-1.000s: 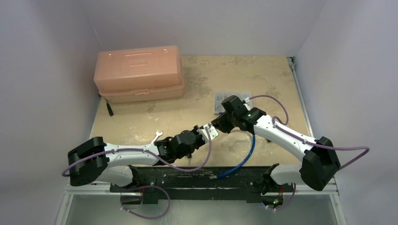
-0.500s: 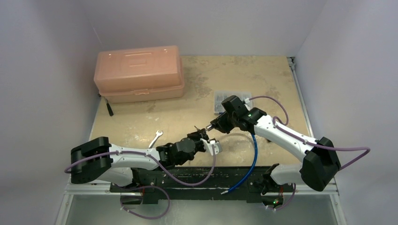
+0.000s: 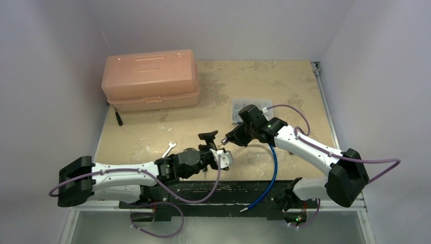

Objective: Unlock with the key

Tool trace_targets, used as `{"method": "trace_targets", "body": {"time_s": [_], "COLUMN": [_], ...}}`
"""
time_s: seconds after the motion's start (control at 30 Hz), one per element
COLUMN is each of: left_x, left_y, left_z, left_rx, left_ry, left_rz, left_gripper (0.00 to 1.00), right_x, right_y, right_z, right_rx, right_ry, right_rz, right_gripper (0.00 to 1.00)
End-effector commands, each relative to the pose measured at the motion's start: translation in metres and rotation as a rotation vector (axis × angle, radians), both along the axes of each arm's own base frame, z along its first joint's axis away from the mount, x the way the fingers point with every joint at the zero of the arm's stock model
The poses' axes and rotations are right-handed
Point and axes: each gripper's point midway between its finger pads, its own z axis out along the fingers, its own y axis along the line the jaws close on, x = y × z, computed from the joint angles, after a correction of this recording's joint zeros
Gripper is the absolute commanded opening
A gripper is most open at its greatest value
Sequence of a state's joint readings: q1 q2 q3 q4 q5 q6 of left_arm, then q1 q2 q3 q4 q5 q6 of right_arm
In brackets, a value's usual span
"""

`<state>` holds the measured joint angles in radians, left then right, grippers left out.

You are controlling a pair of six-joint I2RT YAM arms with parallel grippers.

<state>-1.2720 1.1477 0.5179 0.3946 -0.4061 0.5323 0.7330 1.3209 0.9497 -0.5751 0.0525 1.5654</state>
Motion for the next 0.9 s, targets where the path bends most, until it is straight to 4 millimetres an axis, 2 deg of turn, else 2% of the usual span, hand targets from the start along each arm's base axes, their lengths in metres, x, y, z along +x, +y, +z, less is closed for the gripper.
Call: {"method": "trace_targets", "body": {"time_s": [0.0, 0.13, 0.23, 0.5, 0.57, 0.73, 0.87], "left_x": [-0.015, -0.004, 0.003, 0.020, 0.025, 0.032, 0.037], "left_y": [0.005, 0.023, 0.026, 0.011, 0.008, 0.000, -0.009], "left_z": [0.028, 0.041, 0.041, 0.045, 0.040, 0.039, 0.029], "left_rx": [-0.242, -0.405, -0.476, -0.629, -0.649, -0.728, -0.707], "left_ry": [0.125, 0.218, 0.325, 0.626, 0.679, 0.779, 0.821], "left_rz": [-0.008, 0.026, 0.004, -0.023, -0.018, -0.046, -0.051], "left_gripper": [0.98, 0.99, 0.98, 0.93, 0.90, 0.85, 0.78], "right_x": [0.005, 0.005, 0.005, 0.005, 0.005, 0.005, 0.005], "right_y": [0.006, 0.007, 0.008, 0.008, 0.008, 0.007, 0.006], "right_z": [0.016, 0.016, 0.016, 0.016, 0.018, 0.019, 0.021], "right_rx": [0.024, 0.024, 0.027, 0.027, 0.031, 0.028, 0.027], "right_ry": [-0.034, -0.036, -0.038, -0.042, -0.045, -0.053, -0.058], "right_rz": [0.012, 0.016, 0.023, 0.031, 0.032, 0.029, 0.028], "right_gripper": [0.00, 0.00, 0.00, 0.00, 0.00, 0.00, 0.00]}}
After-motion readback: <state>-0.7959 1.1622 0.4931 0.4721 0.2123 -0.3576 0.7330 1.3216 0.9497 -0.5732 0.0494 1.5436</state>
